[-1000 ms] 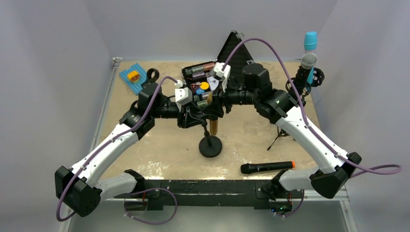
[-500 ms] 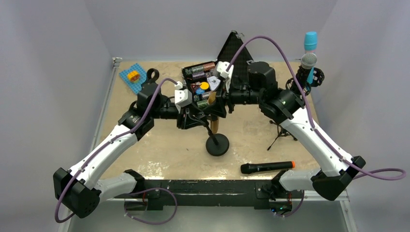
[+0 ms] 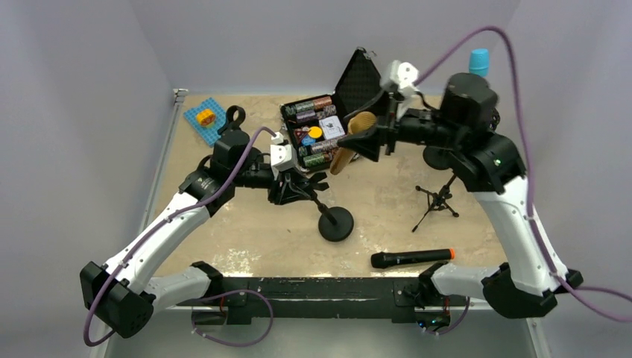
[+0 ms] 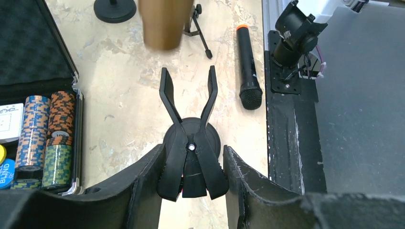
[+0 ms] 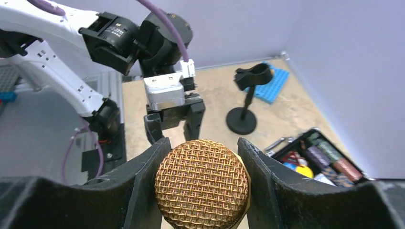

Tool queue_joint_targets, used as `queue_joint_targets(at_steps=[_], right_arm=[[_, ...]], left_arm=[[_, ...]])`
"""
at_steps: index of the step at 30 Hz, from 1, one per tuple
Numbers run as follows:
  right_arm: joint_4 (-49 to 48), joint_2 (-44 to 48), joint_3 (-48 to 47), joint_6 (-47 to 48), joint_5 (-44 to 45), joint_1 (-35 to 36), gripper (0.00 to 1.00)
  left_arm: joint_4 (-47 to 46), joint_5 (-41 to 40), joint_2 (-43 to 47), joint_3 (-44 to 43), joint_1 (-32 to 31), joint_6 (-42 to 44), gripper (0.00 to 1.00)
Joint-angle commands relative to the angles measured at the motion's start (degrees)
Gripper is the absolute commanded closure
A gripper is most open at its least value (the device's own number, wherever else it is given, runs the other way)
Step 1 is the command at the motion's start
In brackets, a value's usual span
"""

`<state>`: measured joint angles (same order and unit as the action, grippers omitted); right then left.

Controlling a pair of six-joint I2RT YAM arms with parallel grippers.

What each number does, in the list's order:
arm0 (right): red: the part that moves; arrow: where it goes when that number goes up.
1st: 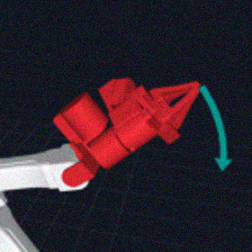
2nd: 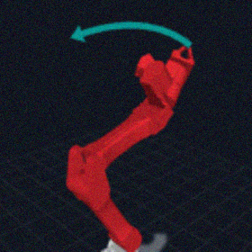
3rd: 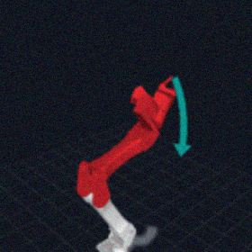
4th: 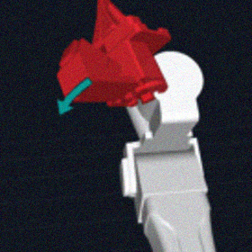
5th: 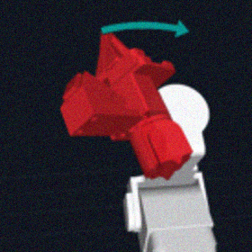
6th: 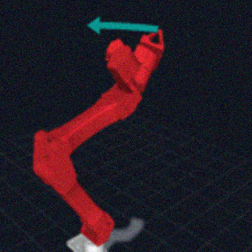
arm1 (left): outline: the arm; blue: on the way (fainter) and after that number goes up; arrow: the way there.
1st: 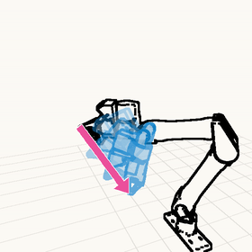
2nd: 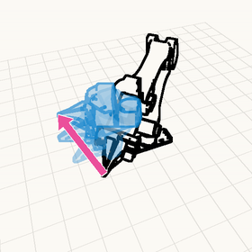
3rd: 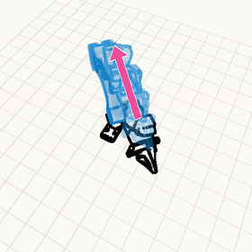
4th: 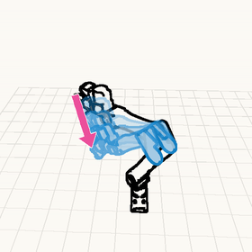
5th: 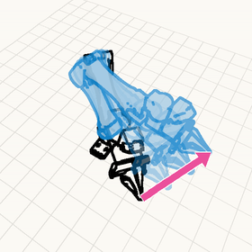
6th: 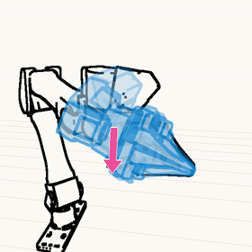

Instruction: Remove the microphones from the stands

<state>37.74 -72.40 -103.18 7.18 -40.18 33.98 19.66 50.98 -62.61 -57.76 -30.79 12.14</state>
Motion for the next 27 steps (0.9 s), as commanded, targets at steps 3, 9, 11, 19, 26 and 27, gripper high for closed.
queue_joint_targets(at_steps=[3, 9, 11, 19, 26, 27], right_arm=[[0.35, 6.41, 0.62, 2.0, -2.34, -5.4, 1.0], [11.11, 11.98, 13.09, 21.37, 3.29, -5.41, 1.0], [13.85, 14.28, 19.07, 27.23, 5.24, -5.41, 1.0], [24.46, 16.95, 31.84, 39.21, 11.59, -5.41, 1.0], [22.64, 16.84, 44.95, 45.99, 18.13, -5.4, 1.0], [22.3, 16.42, 46.33, 46.71, 18.91, -5.36, 1.0]], left_arm=[[6.71, -1.17, 0.52, -1.84, 0.31, 3.02, 1.0], [4.28, 0.57, 0.07, -4.15, 0.29, 0.4, 1.0], [2.63, 1.08, -0.26, -5.06, 0.32, -1.73, 1.0], [4.29, 1.01, -1.69, -10.28, 0.31, -1.72, 1.0], [6.43, -0.89, -1.72, -9.04, 0.31, 1.86, 1.0], [6.71, -0.91, -1.58, -8.96, 0.36, 2.2, 1.0]])
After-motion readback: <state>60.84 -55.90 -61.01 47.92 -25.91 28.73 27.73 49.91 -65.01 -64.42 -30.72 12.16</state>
